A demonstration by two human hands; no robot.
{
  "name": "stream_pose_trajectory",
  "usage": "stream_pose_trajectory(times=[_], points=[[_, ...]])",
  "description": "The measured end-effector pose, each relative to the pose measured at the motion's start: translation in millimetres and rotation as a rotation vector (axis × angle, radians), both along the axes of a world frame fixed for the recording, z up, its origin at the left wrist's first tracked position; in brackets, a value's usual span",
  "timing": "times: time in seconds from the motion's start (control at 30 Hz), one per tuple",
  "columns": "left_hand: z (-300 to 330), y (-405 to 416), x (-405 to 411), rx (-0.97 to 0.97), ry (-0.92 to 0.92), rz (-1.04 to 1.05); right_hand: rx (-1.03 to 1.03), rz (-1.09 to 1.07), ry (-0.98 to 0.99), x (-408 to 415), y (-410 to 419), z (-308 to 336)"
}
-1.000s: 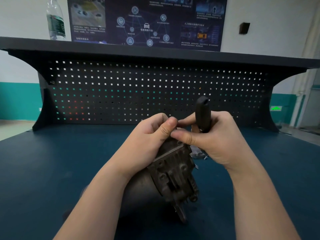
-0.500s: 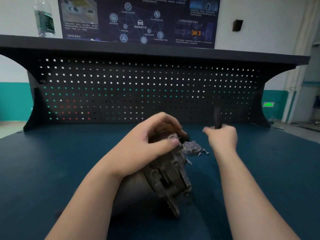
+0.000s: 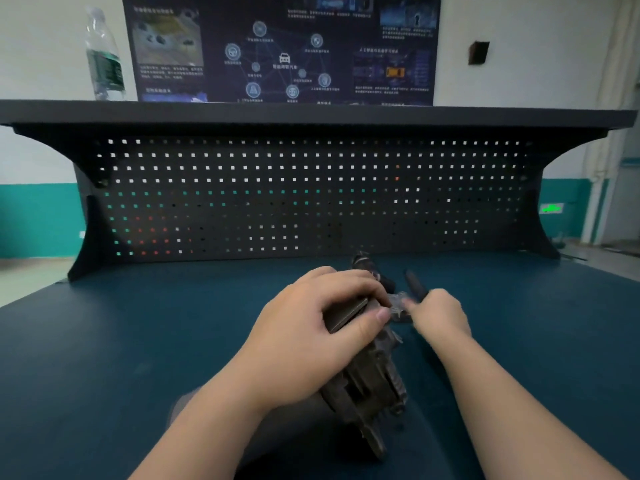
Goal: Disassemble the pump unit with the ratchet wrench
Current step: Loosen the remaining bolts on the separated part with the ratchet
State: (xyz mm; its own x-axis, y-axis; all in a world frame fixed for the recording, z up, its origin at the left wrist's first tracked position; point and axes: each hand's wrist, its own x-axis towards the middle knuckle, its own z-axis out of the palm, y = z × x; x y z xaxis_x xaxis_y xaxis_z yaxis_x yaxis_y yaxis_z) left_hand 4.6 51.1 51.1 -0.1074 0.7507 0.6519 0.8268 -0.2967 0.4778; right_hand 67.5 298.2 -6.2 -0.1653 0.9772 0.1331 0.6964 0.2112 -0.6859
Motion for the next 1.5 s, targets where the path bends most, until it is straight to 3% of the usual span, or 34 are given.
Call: stream_pose_trajectory(times=[0.1, 0.17, 0.3, 0.43, 0.53, 0.63, 0.77, 0.87, 1.1, 1.3, 1.5], points=[[1, -1, 5, -0.005, -0.014, 0.077, 0.172, 0.014, 0.281, 9, -3, 11], [1, 2, 4, -0.012, -0.022, 0.143, 0.173, 0.063, 0.556, 13, -9, 19], [-3, 11, -2, -0.021, -0.015, 0.317, -0.23, 0.212, 1.221, 14, -20, 32], [-2, 24, -10, 0.005, 0.035, 0.539, -0.347, 0.273, 1.179, 16, -27, 38], [1, 32, -17, 0.019, 0.073, 0.7, -0.501, 0.33, 1.305, 17, -35, 44], [3, 34, -24, -0.025, 0.15, 0.715, -0.73, 0.44, 1.471, 18, -46, 49], [2, 35, -27, -0.118, 0.232, 0.664, -0.846, 0.578, 1.584, 16, -54, 52], [5, 30, -29, -0.222, 0.248, 0.598, -0.848, 0.623, 1.633, 16, -60, 59], [17, 11, -63, -0.392, 0.654, 0.293, -0.787, 0.677, 1.672, 18, -73, 65], [9, 12, -74, -0.252, 0.581, 0.28, -0.794, 0.841, 1.666, 12, -100, 71], [1, 15, -57, -0.221, 0.479, 0.454, -0.676, 0.901, 1.586, 8, -116, 68]])
